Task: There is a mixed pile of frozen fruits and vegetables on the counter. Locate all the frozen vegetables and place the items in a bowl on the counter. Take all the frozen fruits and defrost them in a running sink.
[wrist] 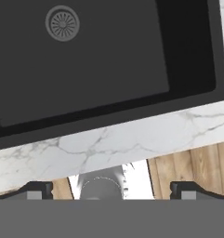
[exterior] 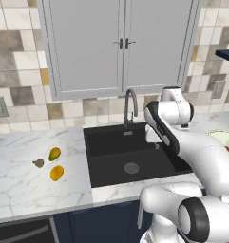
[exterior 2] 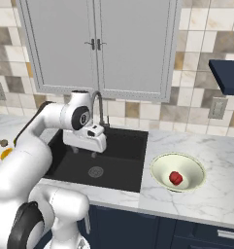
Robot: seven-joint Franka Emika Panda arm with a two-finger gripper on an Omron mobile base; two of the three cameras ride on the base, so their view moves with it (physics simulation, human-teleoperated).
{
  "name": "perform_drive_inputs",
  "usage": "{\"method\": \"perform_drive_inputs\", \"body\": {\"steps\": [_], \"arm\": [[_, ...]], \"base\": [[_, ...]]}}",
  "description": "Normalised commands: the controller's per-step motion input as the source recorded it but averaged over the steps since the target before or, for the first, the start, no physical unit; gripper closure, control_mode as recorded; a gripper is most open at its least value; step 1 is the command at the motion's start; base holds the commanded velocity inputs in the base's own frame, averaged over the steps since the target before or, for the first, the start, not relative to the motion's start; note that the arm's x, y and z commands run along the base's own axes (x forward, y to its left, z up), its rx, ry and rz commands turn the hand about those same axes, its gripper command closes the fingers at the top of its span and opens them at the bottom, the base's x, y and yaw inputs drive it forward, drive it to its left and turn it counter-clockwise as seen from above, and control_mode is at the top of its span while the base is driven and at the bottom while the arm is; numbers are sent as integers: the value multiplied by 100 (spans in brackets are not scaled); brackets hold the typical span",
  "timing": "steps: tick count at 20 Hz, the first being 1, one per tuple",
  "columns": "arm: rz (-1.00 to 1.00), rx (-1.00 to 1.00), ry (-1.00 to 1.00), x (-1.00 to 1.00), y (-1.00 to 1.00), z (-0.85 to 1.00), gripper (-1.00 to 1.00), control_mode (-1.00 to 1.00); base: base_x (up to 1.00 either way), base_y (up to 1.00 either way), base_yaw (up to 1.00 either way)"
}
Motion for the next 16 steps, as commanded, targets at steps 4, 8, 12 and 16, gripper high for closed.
{"method": "perform_drive_inputs", "body": {"steps": [4,8,12,16], "arm": [[-3,-1,5,9,52,-3,-100,-100],[-2,-2,6,7,55,-10,-100,-100],[-3,-2,4,5,54,-4,-100,-100],[-4,-2,4,6,51,-3,-100,-100]], "base": [[0,0,0],[0,0,0],[0,0,0],[0,0,0]]}}
